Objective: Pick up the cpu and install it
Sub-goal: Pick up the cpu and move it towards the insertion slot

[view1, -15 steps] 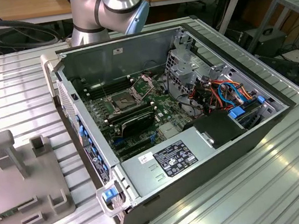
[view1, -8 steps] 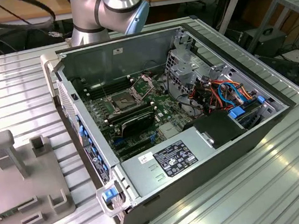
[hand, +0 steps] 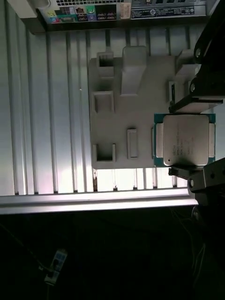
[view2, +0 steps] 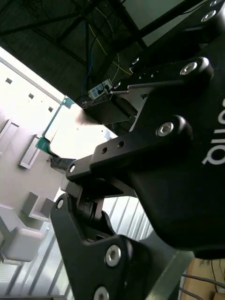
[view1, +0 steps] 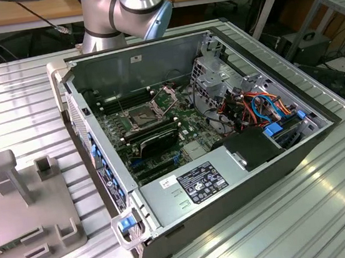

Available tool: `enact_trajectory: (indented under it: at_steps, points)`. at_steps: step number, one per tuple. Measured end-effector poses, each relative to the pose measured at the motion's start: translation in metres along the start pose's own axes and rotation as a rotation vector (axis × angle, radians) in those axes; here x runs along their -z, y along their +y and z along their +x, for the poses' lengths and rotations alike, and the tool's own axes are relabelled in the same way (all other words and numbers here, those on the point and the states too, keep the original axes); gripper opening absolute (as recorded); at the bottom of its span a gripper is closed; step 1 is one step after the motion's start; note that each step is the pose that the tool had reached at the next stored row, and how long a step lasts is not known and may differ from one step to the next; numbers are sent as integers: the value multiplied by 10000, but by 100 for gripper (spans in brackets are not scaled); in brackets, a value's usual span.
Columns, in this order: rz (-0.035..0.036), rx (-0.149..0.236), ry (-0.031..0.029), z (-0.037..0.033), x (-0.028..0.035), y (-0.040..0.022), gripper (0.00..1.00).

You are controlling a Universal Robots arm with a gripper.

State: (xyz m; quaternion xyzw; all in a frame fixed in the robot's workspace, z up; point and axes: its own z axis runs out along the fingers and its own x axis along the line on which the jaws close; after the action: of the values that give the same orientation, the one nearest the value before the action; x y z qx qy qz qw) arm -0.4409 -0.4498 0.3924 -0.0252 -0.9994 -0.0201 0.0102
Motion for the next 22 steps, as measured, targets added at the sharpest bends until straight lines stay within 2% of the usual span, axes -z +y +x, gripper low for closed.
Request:
enact_trajectory:
  at_steps: [5, 13, 22]
  points:
    - [-1, 1, -1, 2, 107, 4, 54]
    - [0, 2, 1, -14, 112, 4, 54]
    - [-1, 1, 0, -156, 113, 12, 54]
